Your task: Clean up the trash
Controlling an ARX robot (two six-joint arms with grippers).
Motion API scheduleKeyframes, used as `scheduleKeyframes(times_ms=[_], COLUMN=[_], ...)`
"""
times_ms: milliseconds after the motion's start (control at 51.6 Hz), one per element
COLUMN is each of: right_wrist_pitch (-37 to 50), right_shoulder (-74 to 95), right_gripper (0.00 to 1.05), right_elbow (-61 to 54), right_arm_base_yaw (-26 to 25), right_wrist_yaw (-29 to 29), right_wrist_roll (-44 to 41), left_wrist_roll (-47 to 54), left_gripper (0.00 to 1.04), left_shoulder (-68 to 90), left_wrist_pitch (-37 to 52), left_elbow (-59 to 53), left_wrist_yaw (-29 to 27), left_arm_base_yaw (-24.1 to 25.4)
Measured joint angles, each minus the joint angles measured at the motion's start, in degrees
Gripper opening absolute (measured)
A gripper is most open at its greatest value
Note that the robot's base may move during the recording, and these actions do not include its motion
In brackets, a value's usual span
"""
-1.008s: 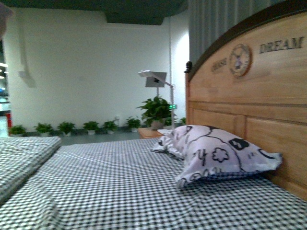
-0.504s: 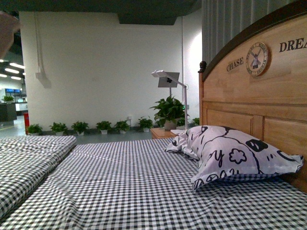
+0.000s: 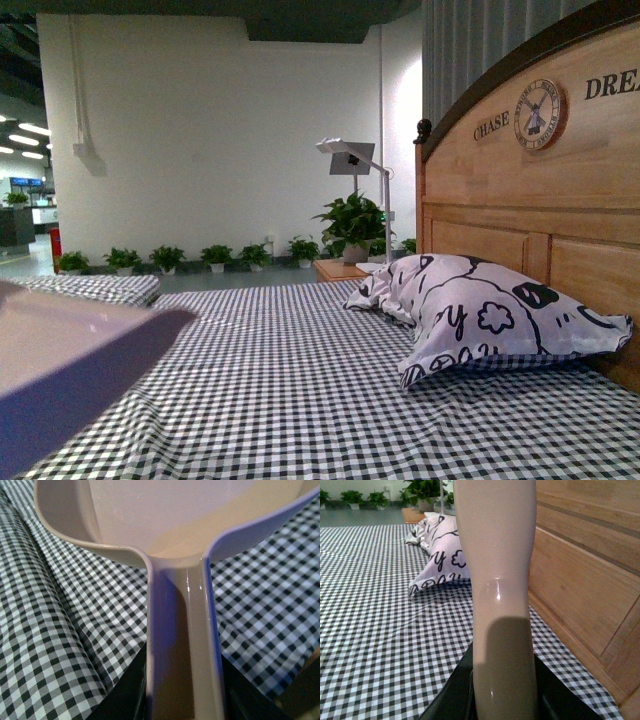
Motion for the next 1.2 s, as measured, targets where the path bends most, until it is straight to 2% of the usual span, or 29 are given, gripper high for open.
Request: scheduleKeyframes(times_ms=[78, 155, 426, 659, 1201], right_wrist_pitch=[0.0, 0.0, 0.0, 0.0, 0.0], right_shoulder=[0.0, 0.0, 0.0, 0.0, 0.0], right_gripper=[0.19, 0.19, 0.19, 0.19, 0.19], right_elbow=[0.0, 0.0, 0.0, 0.0, 0.0], right_arm_base_yaw=[0.0, 0.0, 0.0, 0.0, 0.0], right_wrist_yaw=[0.0, 0.0, 0.0, 0.0, 0.0], right_wrist_roll=[0.0, 0.0, 0.0, 0.0, 0.0], left_wrist_roll=[8.0, 11.5, 16.3, 18.2, 17.7], left_gripper=[0.27, 0.27, 0.27, 0.27, 0.27], left_shoulder=[6.3, 9.2, 14.0, 19.1, 29.4], left_wrist_pitch=[-5.1, -8.5, -11.7, -6.3, 3.1], left_elbow=[3.7, 5.5, 6.2, 6.0, 6.4], left_wrist_yaw=[-1.1, -1.2, -4.5, -8.3, -12.5], left_arm_base_yaw=[0.3, -0.7, -5.9, -11.8, -16.5])
